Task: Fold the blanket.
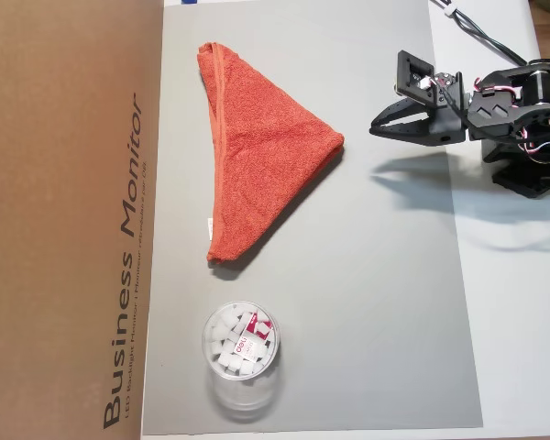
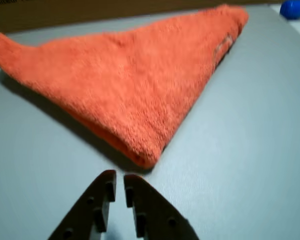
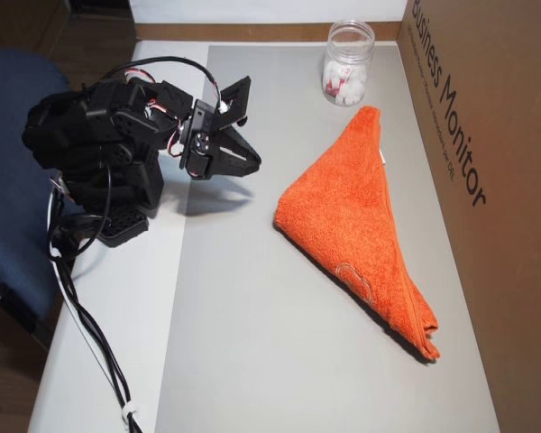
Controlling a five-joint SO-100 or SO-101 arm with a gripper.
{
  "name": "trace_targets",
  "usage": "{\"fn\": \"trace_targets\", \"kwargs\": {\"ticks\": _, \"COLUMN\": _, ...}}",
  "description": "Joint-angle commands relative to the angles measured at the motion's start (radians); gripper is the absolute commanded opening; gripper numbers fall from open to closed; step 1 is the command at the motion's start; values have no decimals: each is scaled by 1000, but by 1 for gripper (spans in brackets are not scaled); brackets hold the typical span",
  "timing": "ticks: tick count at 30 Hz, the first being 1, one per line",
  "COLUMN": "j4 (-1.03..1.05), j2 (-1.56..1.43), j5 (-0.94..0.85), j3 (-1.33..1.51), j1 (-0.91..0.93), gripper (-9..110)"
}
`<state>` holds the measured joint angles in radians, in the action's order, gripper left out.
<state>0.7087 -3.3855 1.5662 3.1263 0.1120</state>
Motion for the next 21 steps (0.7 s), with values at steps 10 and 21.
{"fn": "trace_targets", "kwargs": {"ticks": 10, "j4": 198, "j2": -12, "j5": 17, "j3": 9, "j1": -6, "gripper": 0}}
{"fn": "trace_targets", "kwargs": {"ticks": 21, "j4": 431, "j2": -14, "j5": 17, "j3": 9, "j1": -37, "gripper": 0}}
